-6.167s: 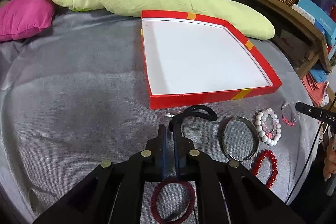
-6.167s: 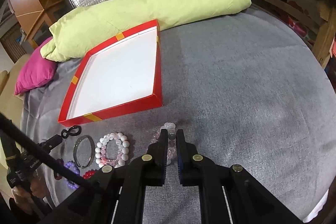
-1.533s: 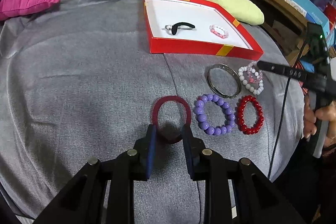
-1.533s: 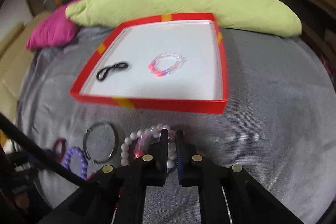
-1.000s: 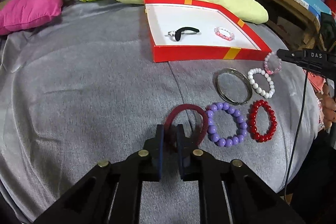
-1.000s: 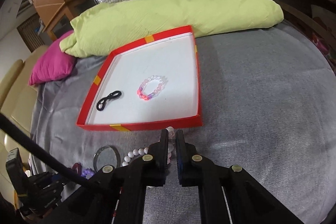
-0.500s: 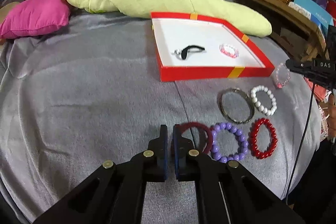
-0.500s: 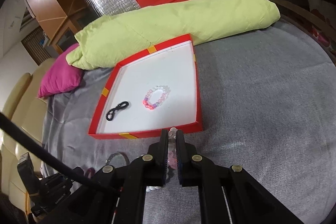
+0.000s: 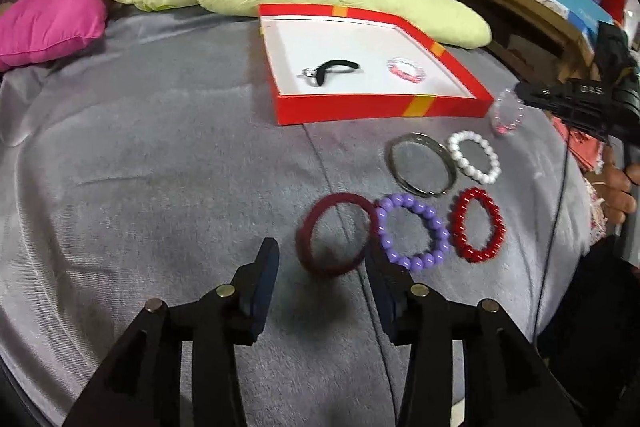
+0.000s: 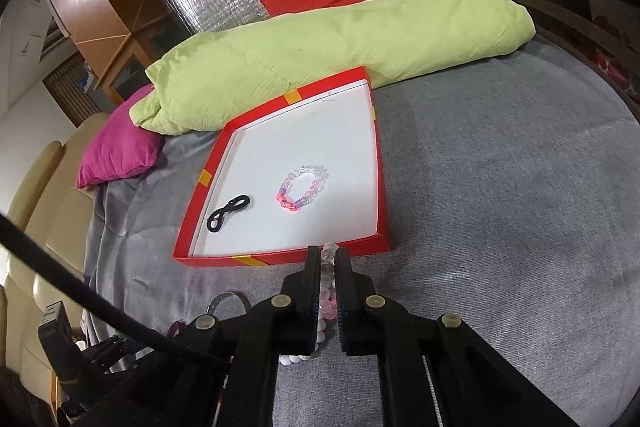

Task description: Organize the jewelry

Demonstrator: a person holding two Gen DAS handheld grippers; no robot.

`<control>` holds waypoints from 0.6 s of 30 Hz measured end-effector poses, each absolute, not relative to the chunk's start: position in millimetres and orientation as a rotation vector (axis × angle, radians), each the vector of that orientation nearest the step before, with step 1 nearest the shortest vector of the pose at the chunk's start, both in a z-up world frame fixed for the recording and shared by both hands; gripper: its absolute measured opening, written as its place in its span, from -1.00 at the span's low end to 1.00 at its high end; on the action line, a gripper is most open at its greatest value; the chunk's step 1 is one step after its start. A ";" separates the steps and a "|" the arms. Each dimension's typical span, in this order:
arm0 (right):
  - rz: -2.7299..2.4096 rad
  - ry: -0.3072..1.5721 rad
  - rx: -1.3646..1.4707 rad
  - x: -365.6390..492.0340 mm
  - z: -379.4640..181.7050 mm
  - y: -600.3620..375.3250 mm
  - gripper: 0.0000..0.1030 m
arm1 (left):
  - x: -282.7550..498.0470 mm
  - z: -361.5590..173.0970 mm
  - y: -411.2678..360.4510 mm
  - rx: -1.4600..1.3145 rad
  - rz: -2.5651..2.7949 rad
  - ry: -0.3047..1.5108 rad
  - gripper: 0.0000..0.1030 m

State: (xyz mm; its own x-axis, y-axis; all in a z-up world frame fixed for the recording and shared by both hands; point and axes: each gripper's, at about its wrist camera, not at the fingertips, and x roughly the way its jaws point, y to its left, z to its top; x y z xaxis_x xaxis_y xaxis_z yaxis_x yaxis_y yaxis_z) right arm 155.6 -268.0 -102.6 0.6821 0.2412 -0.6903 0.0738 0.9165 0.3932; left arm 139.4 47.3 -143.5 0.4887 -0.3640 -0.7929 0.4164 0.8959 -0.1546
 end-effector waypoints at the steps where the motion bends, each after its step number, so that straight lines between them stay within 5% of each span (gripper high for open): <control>1: 0.097 0.823 0.412 155.5 -103.0 -267.7 -0.85 | 138.3 -144.2 47.1 0.068 -0.477 0.951 -0.01; 11: 0.096 0.827 0.402 154.9 -104.3 -265.9 -0.85 | 140.2 -151.3 31.3 0.151 -0.492 0.951 -0.02; 16: 0.100 0.814 0.397 153.0 -101.2 -264.2 -0.85 | 145.4 -151.7 32.5 0.159 -0.464 0.937 -0.66; 18: 0.101 0.811 0.401 152.9 -100.4 -265.0 -0.85 | 147.9 -151.5 34.7 0.149 -0.450 0.938 -0.76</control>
State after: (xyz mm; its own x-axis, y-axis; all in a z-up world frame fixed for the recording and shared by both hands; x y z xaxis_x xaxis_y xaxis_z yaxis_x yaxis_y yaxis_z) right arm 152.9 -265.0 -100.4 0.6882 0.2398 -0.6848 0.0638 0.9202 0.3863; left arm 147.9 34.7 -151.5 0.5067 -0.3081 -0.8052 0.4353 0.8976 -0.0695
